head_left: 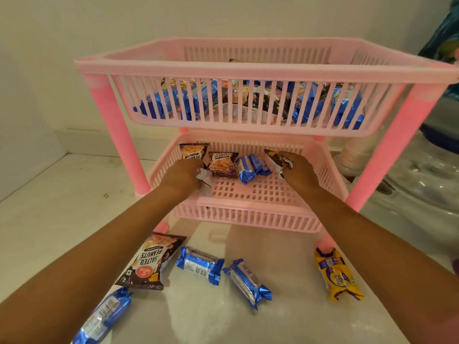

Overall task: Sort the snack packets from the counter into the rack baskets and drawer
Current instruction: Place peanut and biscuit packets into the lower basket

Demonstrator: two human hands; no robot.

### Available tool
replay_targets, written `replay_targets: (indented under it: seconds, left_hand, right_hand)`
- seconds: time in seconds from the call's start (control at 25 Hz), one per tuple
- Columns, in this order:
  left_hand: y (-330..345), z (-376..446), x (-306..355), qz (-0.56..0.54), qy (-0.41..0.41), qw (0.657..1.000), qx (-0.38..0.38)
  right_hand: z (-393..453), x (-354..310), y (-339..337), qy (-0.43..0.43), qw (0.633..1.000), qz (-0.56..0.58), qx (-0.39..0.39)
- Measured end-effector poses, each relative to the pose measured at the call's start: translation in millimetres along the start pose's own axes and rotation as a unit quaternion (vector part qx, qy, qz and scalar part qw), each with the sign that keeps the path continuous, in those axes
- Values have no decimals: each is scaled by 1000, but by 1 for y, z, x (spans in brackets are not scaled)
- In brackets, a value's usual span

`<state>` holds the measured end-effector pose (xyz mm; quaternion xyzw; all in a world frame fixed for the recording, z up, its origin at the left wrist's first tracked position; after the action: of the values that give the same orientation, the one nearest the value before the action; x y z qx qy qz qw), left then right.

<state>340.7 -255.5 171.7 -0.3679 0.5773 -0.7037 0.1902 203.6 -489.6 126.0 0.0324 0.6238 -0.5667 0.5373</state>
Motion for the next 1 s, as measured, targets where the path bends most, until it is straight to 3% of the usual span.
replay_targets:
  seconds: [0.12, 0.28, 0.44, 0.6, 0.72, 0.8, 0.88, 1.0]
  left_hand:
    - [5, 8, -10, 58, 51, 994, 78]
    - [20, 14, -22, 16, 87, 996, 22]
    - [26, 15, -27, -1, 53, 998, 43]
    - [27, 15, -27, -29, 67, 997, 4]
    - [26, 8, -26, -49, 44, 984, 167]
    - [29, 2, -27, -26, -17, 977, 212]
    - [31, 0, -28, -5, -51, 984, 172]
    - [29, 5, -29, 35, -33, 995, 91]
  right_hand:
    - [1, 3, -1, 18, 1000, 0, 7]
    - [1, 5, -3, 27, 1000, 11, 7]
    - [3, 6, -1, 35, 999, -5, -6]
    - [4, 8, 1, 39, 999, -10, -15]
    - [6, 10, 1, 39, 999, -13, -12]
    - [7, 11, 1, 41, 999, -21, -12]
    - [9, 14, 2, 47, 998, -39, -19]
    - [12, 18, 5, 60, 996, -53, -40]
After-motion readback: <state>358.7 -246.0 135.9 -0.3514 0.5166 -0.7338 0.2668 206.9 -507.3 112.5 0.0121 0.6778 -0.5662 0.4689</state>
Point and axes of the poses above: each hand's wrist, its own z-axis towards the middle knuckle, its own y-axis out of the palm, x = y × z, the point moved 1 cm from there along z, towards the middle knuckle, and after that the axes turned 1 degree about x, right-handed, at the moved point
